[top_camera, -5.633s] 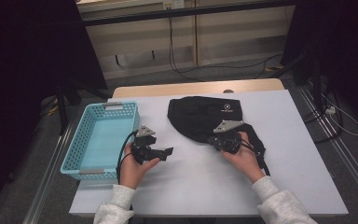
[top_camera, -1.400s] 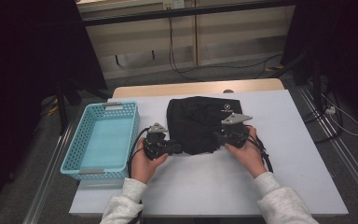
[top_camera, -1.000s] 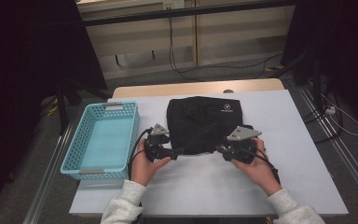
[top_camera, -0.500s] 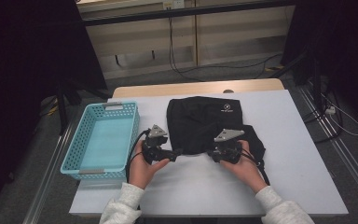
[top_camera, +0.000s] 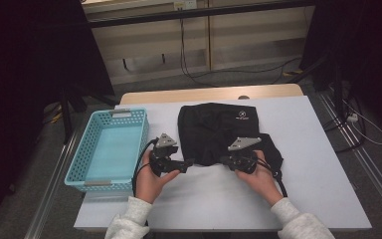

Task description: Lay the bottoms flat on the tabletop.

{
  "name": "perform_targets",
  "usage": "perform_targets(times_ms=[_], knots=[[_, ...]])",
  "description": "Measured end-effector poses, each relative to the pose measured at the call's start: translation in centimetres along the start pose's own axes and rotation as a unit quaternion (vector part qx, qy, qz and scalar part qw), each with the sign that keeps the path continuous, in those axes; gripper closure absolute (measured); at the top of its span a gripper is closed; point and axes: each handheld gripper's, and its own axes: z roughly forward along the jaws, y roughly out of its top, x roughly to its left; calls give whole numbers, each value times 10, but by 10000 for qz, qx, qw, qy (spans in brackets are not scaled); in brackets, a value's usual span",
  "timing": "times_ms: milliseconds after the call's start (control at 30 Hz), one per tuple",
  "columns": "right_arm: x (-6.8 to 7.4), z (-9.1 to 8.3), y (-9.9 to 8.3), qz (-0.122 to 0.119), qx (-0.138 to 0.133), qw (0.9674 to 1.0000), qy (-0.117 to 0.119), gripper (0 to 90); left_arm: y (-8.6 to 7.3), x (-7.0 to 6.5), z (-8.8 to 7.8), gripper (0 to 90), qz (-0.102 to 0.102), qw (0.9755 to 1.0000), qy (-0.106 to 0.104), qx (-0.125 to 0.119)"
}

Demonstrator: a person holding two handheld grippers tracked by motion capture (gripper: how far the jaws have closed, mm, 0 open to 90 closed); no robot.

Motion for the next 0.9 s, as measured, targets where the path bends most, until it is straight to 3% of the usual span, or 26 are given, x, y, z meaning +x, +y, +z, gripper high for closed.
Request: perform_targets(times_ms=[100, 300, 400, 433, 467, 567, 633, 700, 800, 900], knots=[[10, -13, 5, -70, -168, 9997, 177, 892, 0, 0, 1, 220, 2, 10000, -28, 8], [29, -37, 11, 52, -486, 9964, 686, 890, 1, -3, -1, 220, -32, 10000, -74, -37], [31, -41, 12, 188, -606, 9942, 865, 880, 1, -5, -1, 221, -34, 9999, -109, -28], [31, -41, 11, 163, -585, 9955, 728, 853, 1, -6, -1, 223, -32, 9999, -131, -28], [29, -39, 10, 113, -554, 9970, 531, 768, 0, -7, 0, 223, -88, 9998, -177, -13], [20, -38, 7, 191, -618, 9971, 404, 729, -1, -10, 2, 225, -54, 9997, -229, 48], [14, -39, 5, 114, -516, 9986, 102, 699, -2, -10, 4, 229, -26, 9997, -235, 78], [10, -38, 2, 220, -466, 9986, 64, 651, -3, -11, 6, 230, -81, 9995, -267, 110], [8, -33, -4, -35, -156, 9998, -86, 606, -4, -12, 6, 234, -78, 9995, -282, 113], [10, -25, -10, -110, 153, 9997, 161, 509, -5, -13, 6, 234, -66, 9995, -273, 113]])
